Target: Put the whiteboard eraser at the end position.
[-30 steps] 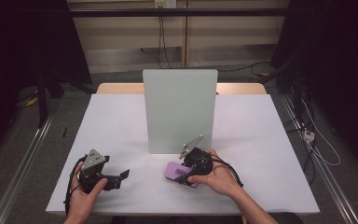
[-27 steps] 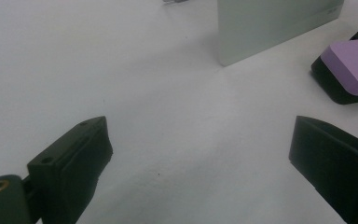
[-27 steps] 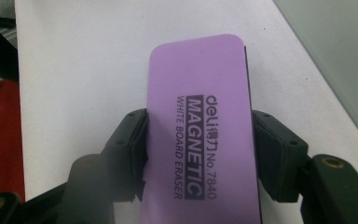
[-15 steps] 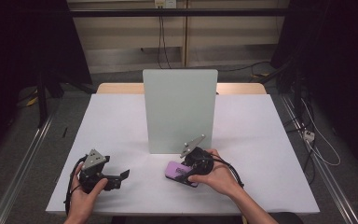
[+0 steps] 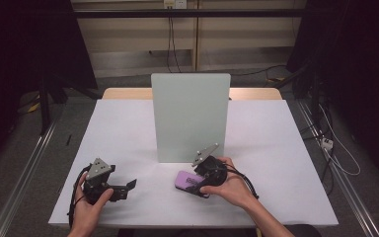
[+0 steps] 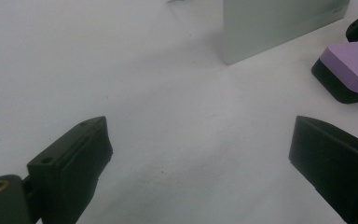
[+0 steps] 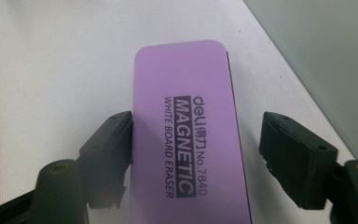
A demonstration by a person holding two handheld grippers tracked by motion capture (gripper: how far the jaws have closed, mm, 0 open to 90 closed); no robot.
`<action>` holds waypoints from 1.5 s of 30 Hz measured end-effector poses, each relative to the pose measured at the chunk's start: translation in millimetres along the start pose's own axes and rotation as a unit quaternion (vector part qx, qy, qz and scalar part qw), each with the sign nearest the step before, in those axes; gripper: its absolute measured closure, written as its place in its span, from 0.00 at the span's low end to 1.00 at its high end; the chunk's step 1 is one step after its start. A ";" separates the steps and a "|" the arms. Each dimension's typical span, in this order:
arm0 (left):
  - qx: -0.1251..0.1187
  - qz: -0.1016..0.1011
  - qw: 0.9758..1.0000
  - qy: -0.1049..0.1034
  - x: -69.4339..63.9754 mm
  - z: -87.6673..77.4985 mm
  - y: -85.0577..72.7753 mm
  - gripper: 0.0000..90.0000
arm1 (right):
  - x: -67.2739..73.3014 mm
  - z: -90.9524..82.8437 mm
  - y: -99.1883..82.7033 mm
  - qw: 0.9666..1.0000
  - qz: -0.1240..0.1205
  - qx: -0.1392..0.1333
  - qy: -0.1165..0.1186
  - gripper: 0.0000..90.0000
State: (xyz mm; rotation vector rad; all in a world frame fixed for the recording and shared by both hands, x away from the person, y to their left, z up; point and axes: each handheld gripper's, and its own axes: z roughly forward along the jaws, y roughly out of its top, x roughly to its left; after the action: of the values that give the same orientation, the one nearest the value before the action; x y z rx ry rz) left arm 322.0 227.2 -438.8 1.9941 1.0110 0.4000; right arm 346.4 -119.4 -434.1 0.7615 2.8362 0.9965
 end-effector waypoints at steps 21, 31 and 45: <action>-0.005 -0.001 1.000 -0.002 0.3 -0.3 -0.2 0.06 | -2.6 -17.5 -5.0 0.996 0.040 -0.061 -0.043 0.10; -0.008 -0.001 1.000 -0.001 0.1 -1.9 -0.1 0.06 | -4.4 -29.8 -7.5 0.989 0.054 -0.094 -0.096 0.10; -0.016 -0.008 1.000 0.011 3.8 -6.5 0.5 0.05 | -8.8 -39.4 -21.7 0.979 0.078 -0.135 -0.134 0.09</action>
State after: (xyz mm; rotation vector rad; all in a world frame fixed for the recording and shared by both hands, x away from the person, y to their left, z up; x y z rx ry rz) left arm 320.8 233.5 -434.9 1.9568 1.0271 0.4284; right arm 337.0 -160.9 -416.9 1.0108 2.3820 1.1685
